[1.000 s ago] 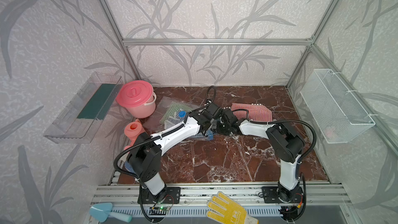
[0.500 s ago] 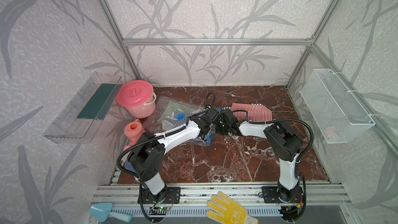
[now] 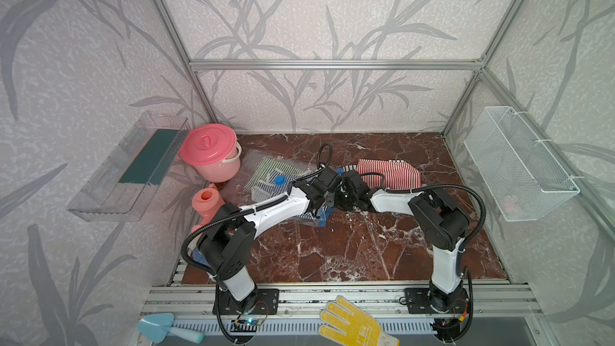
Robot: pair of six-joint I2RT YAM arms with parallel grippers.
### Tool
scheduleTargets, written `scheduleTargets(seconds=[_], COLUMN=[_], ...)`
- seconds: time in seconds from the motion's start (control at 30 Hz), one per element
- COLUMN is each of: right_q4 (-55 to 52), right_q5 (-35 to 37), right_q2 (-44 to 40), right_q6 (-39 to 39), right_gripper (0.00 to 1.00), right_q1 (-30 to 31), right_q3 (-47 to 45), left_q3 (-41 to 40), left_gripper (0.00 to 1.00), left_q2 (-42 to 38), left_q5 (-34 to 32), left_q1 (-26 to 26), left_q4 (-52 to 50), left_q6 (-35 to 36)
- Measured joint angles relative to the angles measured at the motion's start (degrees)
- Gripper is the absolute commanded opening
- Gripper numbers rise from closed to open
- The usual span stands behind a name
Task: Take the tank top out of the vacuum bag
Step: Open the vacuum bag at the center of the board, then take out the tank top from the vacuum bag.
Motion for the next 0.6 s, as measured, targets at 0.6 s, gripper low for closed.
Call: scheduleTargets(seconds=[0.6], right_q4=[5.3], right_q5=[-1.9], right_q2=[0.9], right_q6=[2.1], right_gripper=[0.33], right_q1=[-0.5], right_q3=[-2.1], left_q3=[-2.3], left_gripper=[0.00], left_q2=[-0.2], left_q5=[2.1], left_q1=[0.0], left_q4=[2.8], left_q6=[1.0])
